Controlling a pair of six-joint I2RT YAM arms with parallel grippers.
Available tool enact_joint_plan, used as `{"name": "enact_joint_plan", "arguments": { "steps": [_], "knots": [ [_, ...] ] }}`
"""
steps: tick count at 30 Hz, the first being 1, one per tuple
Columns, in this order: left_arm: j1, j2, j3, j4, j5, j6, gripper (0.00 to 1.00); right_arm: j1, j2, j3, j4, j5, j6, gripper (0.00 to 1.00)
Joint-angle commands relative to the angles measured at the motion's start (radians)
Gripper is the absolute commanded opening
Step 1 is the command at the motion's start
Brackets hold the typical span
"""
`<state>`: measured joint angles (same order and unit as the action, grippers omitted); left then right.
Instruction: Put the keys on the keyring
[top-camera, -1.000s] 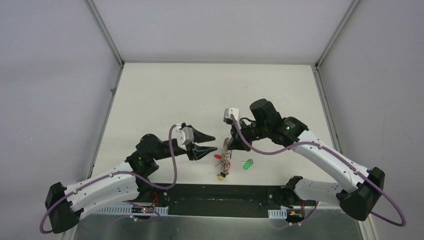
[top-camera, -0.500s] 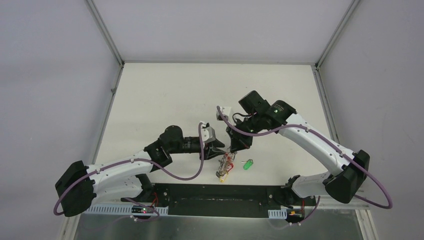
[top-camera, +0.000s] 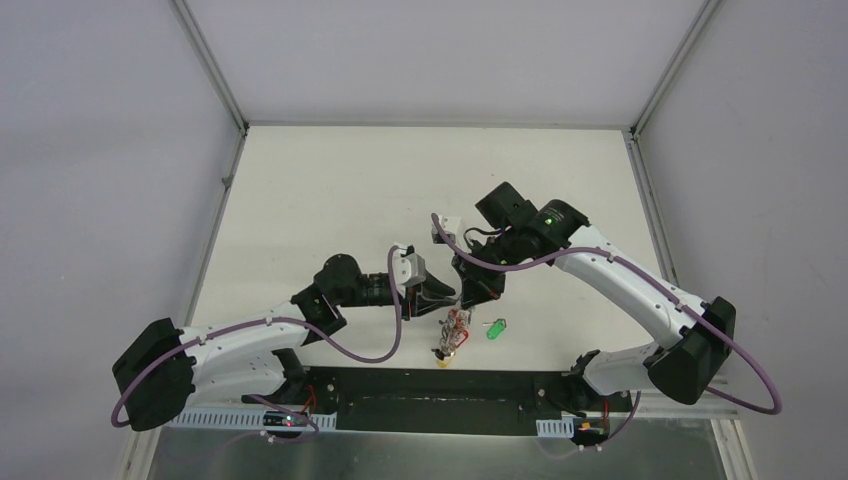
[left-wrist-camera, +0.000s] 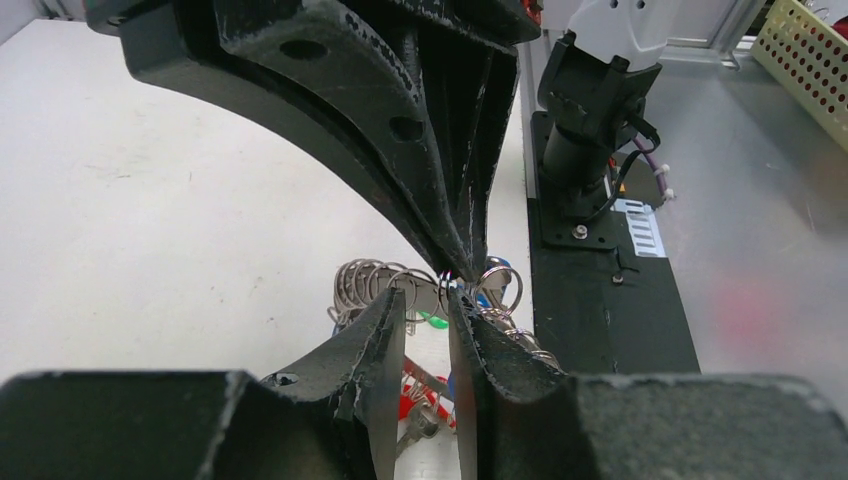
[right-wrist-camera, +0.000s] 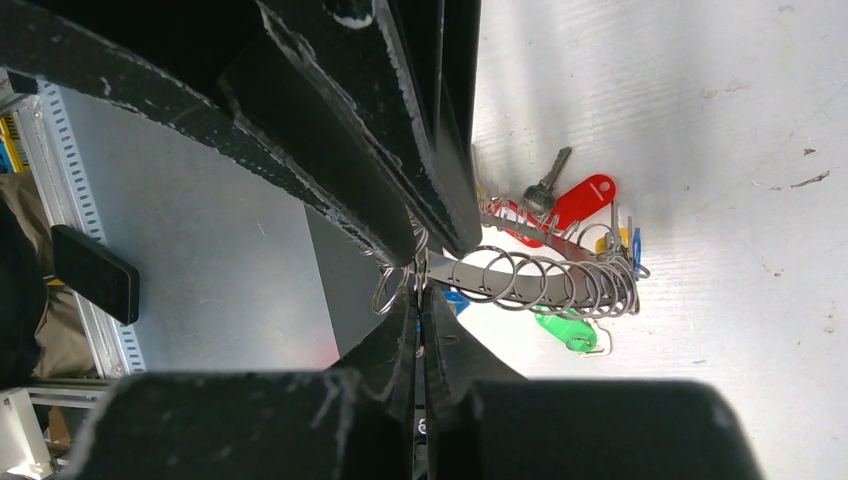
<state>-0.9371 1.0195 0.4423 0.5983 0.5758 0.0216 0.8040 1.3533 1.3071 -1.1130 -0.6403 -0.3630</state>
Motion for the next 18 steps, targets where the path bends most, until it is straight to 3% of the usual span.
{"name": "enact_joint_plan", "arguments": {
  "steps": [1, 5, 10, 18],
  "knots": [
    [-0.012, 0.018, -0.009, 0.088, 0.038, -0.046, 0.24, 0.002, -0.02, 0.028, 0.044, -0.042, -0.011, 0.0],
    [-0.012, 0.036, -0.006, 0.108, 0.045, -0.071, 0.23, 0.001, -0.023, 0.023, 0.048, -0.042, -0.008, 0.0],
    [-0.014, 0.062, 0.008, 0.102, 0.049, -0.073, 0.12, 0.001, -0.028, 0.02, 0.054, -0.044, -0.003, 0.0],
    [-0.02, 0.071, 0.022, 0.06, 0.054, -0.061, 0.11, 0.001, -0.044, 0.012, 0.068, -0.043, -0.001, 0.0]
  ]
}}
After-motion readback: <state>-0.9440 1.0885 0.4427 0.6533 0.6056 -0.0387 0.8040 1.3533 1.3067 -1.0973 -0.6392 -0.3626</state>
